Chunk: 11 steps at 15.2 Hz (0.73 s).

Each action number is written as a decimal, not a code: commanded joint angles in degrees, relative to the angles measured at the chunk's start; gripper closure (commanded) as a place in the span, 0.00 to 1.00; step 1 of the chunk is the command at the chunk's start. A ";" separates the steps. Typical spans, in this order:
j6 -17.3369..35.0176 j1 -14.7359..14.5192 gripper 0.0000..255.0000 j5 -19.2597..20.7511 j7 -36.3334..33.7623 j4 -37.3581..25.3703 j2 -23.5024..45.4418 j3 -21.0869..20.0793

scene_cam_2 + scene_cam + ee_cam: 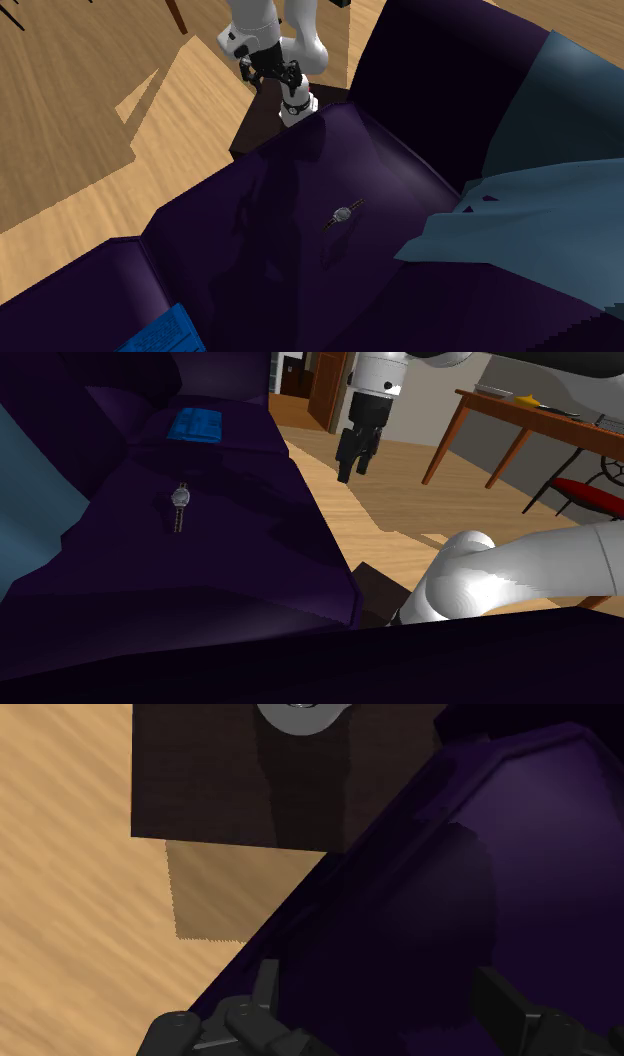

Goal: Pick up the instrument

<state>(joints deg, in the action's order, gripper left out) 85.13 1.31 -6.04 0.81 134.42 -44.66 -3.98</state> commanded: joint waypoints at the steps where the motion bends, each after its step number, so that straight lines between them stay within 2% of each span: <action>1: 0.00 0.00 0.00 0.00 0.00 0.00 0.00 0.00; 11: 12.90 -1.07 0.00 -6.39 -11.87 -5.20 14.86 -9.19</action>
<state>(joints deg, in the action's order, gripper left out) 96.88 0.36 -11.92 -9.52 130.55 -31.81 -12.06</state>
